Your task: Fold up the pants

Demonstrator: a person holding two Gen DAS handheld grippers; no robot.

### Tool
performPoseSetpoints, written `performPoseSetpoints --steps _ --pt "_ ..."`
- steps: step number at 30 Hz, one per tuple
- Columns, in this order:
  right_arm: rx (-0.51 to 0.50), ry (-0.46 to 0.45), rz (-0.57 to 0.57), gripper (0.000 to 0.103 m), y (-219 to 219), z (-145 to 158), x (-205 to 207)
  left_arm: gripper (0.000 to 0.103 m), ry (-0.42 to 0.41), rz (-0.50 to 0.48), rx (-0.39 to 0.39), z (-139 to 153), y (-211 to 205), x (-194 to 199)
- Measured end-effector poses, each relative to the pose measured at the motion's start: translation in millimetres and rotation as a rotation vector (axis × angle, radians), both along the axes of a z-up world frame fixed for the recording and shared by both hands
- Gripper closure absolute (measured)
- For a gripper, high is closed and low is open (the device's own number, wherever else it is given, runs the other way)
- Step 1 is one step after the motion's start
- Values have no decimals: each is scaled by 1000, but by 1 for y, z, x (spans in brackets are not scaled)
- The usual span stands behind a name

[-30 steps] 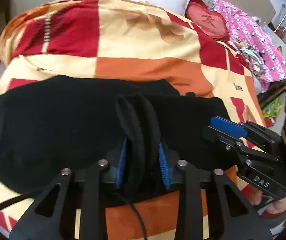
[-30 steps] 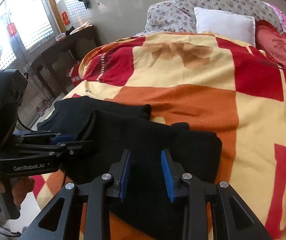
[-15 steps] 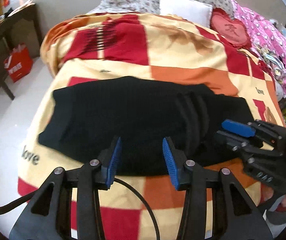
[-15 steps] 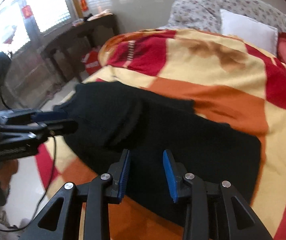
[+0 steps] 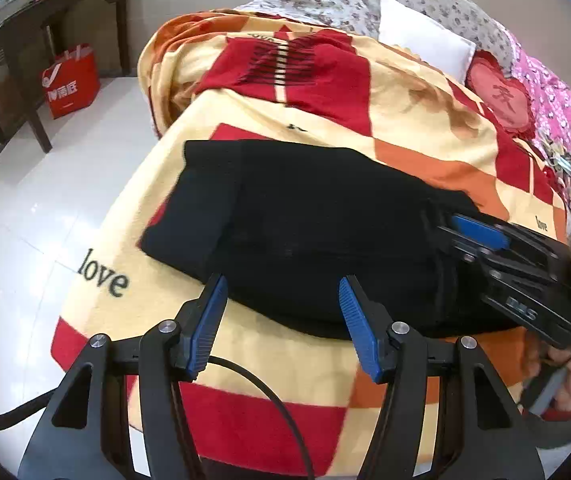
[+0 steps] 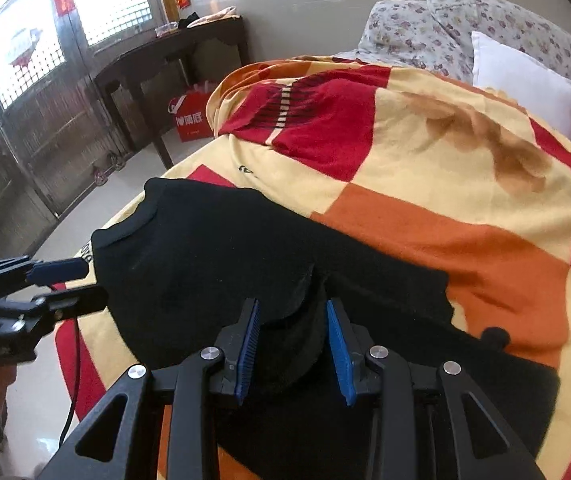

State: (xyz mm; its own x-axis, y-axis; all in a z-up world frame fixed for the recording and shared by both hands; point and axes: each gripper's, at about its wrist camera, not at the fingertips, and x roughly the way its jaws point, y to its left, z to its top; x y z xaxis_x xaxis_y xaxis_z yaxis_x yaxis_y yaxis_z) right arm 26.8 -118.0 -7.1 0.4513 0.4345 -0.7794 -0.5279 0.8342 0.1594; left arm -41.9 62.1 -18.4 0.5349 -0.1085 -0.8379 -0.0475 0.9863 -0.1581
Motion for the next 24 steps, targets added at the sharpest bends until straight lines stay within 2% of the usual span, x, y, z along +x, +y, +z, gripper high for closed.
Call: performPoseSetpoints --steps 6,11,13,14,16,19,21,24 --pt "-3 -37 22 70 -12 14 -32 45 27 37 -16 -5 20 -4" --pt "-22 23 57 68 -11 -10 -44 45 42 82 -39 -8 37 -12" --pt "-23 0 55 68 -9 -11 -46 45 44 103 -54 -9 42 -17" --pt "-27 7 56 68 -8 -9 -44 44 47 114 -66 -10 45 -19" --pt "-14 -1 72 68 -5 0 -40 35 50 126 -98 -13 48 -20" --pt "13 -30 104 67 6 15 -30 35 51 149 -147 -17 51 -19" --pt "56 -44 138 63 18 24 -16 35 61 161 -171 -22 51 -16" --pt "69 -44 188 58 48 29 7 35 66 168 -194 -26 51 -12"
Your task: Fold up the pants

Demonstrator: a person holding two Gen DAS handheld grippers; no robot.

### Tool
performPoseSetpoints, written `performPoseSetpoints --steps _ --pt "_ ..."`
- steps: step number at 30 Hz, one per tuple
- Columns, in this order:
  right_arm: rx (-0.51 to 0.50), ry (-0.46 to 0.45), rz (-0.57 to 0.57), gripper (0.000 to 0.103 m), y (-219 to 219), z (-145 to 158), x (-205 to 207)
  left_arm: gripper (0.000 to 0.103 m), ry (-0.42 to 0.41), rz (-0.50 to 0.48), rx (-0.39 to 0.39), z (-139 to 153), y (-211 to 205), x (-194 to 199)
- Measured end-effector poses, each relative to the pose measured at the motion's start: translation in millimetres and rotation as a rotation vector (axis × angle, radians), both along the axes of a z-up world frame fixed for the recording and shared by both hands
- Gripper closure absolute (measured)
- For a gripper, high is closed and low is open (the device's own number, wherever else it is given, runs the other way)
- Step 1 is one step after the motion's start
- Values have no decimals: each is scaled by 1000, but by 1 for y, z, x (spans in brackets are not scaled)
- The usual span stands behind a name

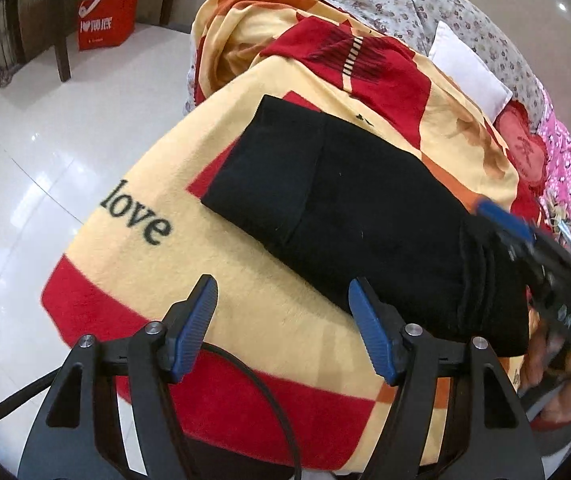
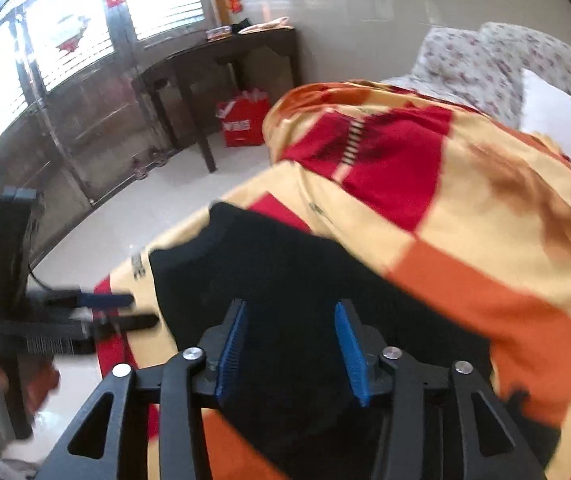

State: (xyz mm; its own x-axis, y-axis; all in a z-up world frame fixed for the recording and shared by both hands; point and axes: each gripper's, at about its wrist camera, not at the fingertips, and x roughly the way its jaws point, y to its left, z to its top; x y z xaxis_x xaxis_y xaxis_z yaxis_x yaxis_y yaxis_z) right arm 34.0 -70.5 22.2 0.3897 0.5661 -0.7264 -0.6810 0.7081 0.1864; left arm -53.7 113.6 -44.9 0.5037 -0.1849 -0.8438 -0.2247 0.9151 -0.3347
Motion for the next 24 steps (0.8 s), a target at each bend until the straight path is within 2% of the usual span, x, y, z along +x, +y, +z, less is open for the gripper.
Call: performPoseSetpoints --steps 3,9,13,19,22,24 --pt "-13 -2 81 56 35 2 19 35 -9 35 -43 -2 5 4" --pt "-79 21 188 55 100 -15 60 35 -24 67 -50 -3 6 13" --pt "-120 49 207 55 120 -30 81 35 -28 71 -42 -7 6 20" --pt "-125 77 257 54 135 -42 88 34 -40 74 -20 -8 6 28" --pt "-103 116 249 54 138 -52 92 34 -44 78 -22 -8 6 30" --pt "-44 147 219 61 134 -55 95 34 -56 80 -59 -9 9 31"
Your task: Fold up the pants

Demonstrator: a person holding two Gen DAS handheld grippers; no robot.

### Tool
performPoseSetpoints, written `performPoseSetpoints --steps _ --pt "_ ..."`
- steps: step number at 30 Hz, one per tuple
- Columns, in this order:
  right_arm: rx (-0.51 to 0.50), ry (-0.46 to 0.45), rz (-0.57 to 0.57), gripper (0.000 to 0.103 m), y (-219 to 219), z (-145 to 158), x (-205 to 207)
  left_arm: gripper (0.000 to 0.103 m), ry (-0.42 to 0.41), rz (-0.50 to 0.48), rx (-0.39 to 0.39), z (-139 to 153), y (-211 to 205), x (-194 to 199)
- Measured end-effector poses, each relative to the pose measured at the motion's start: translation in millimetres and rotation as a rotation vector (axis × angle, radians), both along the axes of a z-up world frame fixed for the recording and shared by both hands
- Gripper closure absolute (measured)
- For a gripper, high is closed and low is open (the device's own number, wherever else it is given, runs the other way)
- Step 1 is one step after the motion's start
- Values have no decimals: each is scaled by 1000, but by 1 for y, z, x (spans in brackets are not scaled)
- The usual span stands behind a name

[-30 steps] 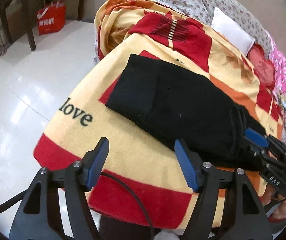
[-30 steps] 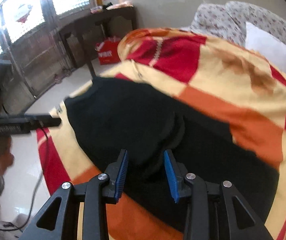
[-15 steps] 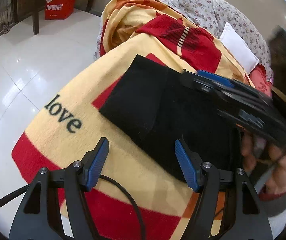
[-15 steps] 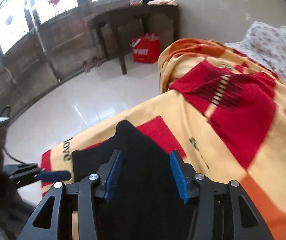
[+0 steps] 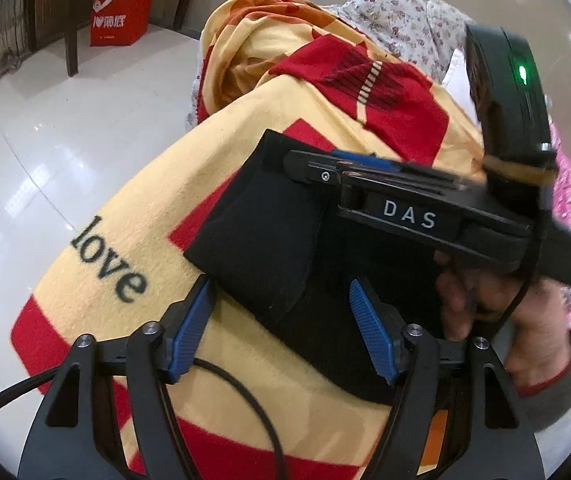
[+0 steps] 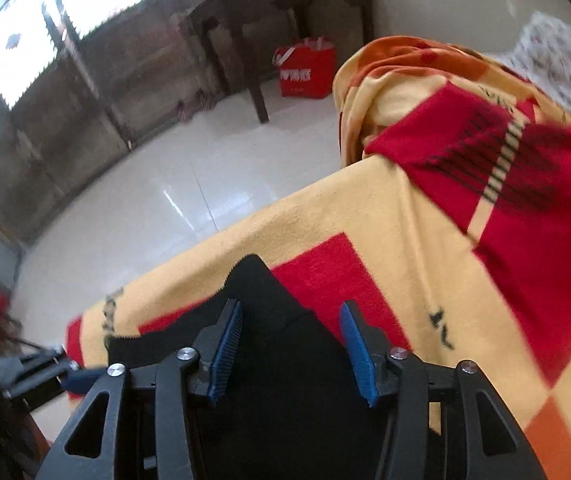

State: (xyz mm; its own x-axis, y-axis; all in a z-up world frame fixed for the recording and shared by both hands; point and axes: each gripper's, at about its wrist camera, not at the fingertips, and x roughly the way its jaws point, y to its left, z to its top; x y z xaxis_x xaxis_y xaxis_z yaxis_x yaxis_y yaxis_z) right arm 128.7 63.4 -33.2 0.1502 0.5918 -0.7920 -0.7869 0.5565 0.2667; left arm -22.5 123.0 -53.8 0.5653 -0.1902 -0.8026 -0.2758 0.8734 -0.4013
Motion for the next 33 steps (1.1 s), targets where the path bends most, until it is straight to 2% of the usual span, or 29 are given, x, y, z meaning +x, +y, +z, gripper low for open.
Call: performPoseSetpoints --steps 1,2,3,4,6,9,12,16,19,21,22,23,24,26,28,30,33 --pt "32 16 -9 67 -3 -1 0 39 -14 -2 -33 -1 3 0" --pt "39 13 -8 74 -4 0 -2 48 -27 -3 -60 -1 5 1" --pt "46 4 -5 78 -6 2 -5 67 -27 0 -60 -1 7 3" --pt "54 -7 -6 84 -9 5 -8 74 -40 -2 -54 0 7 3" --pt "86 -16 -11 87 -16 16 -13 82 -74 -13 -58 6 6 3" --pt "171 -38 -38 88 -38 41 -19 86 -165 -51 -39 29 -5 -6" --pt "279 -45 -93 89 -76 67 -25 87 -263 -129 -27 57 -24 -18" --pt "351 -82 -170 89 -138 95 -48 88 -362 -289 -1 86 -66 -33" --pt "367 -73 -301 88 -195 100 -63 88 -396 -411 41 86 -106 -38" --pt "366 -59 -414 83 -229 94 -70 88 -372 -479 38 75 -129 -36" --pt "370 -42 -511 71 -253 87 -74 88 -355 -511 31 67 -140 -35" --pt "389 -11 -581 55 -272 80 -79 88 -341 -537 40 59 -151 -34" --pt "417 28 -635 51 -288 74 -83 88 -334 -554 57 55 -160 -33" --pt "496 127 -738 51 -319 59 -93 88 -327 -579 99 47 -175 -35" --pt "571 189 -776 51 -334 52 -104 88 -316 -589 118 41 -179 -35" --pt "621 213 -742 49 -333 52 -107 88 -306 -597 135 38 -181 -35" --pt "627 204 -718 36 -319 55 -109 88 -318 -596 165 38 -184 -41"
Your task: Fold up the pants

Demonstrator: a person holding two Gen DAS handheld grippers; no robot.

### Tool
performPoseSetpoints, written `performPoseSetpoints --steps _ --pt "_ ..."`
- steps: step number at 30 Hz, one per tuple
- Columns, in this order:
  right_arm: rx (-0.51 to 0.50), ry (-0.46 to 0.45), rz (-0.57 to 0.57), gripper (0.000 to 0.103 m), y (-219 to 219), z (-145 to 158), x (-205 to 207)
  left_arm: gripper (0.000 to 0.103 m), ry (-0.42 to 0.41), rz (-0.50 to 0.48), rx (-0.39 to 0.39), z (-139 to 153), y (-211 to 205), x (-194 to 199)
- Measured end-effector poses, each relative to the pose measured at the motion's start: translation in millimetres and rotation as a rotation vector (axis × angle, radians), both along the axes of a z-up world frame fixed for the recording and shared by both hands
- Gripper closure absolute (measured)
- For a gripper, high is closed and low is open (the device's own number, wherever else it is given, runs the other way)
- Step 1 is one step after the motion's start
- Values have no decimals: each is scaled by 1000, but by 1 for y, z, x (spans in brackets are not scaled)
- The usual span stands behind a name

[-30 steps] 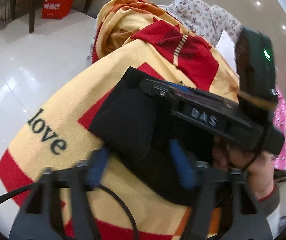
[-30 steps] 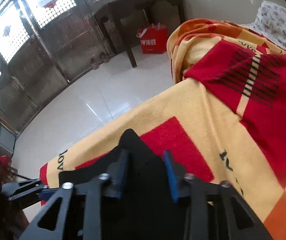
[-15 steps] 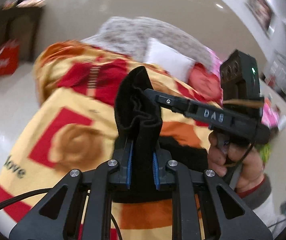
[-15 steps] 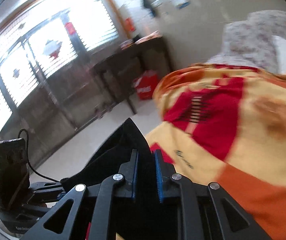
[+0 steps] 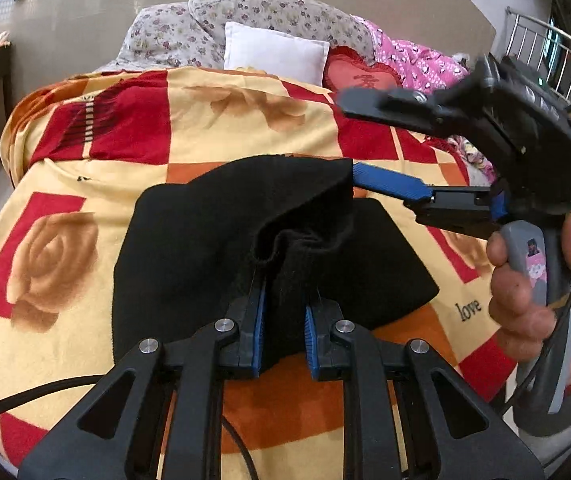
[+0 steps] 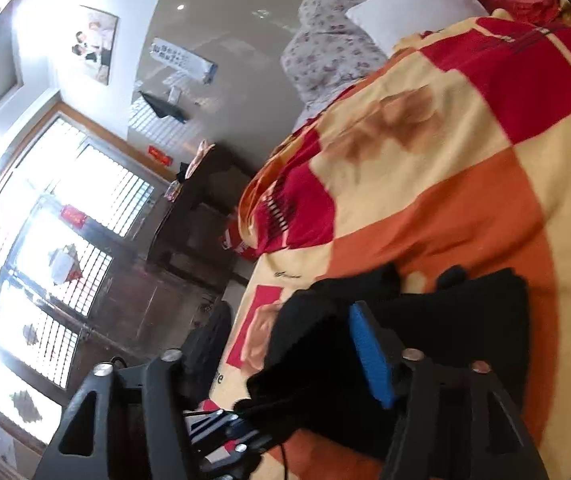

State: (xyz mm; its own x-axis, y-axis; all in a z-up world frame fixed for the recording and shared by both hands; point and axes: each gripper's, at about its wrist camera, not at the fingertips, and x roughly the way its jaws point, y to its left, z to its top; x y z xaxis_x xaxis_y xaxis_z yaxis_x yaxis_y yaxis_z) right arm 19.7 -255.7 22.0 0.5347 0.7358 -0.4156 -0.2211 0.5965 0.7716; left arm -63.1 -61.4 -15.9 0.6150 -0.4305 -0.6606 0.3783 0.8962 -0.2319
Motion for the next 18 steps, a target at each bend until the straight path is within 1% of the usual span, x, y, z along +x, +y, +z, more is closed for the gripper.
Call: performPoseSetpoints --steps 2,4,5,6,7,8,9,10,11,12,13,15,16,18 --pt "-88 12 25 35 19 -4 1 88 -7 4 2 -1 0 -6" --pt "-167 87 53 36 36 -19 8 88 -5 6 8 -1 3 -8" --pt "-155 123 64 45 41 -29 11 88 -5 3 17 -1 3 -10" --pt "-127 133 79 52 45 -36 12 88 -7 -2 31 -1 5 -13" --pt "-96 128 103 65 51 -40 14 88 -6 -9 49 0 7 -17" --pt "-85 104 128 78 57 -41 14 88 -6 -22 60 2 10 -21" --pt "-98 78 136 82 61 -39 14 88 -8 -33 61 5 15 -24" --pt "-141 34 149 85 65 -33 13 88 -5 -48 48 10 22 -27" --pt "-168 6 156 87 64 -28 11 87 -2 -63 28 16 28 -29" --pt "-194 -22 159 88 62 -21 9 85 -4 -77 8 22 33 -31" --pt "-226 -53 160 88 58 -12 7 85 -13 -78 -1 28 38 -31" --pt "-320 -112 138 89 49 5 3 84 -54 -46 24 38 43 -30" --pt "-371 -121 121 89 39 12 1 82 -69 -36 32 41 44 -28" --pt "-455 -117 97 89 21 15 2 81 -71 -10 44 40 44 -19"
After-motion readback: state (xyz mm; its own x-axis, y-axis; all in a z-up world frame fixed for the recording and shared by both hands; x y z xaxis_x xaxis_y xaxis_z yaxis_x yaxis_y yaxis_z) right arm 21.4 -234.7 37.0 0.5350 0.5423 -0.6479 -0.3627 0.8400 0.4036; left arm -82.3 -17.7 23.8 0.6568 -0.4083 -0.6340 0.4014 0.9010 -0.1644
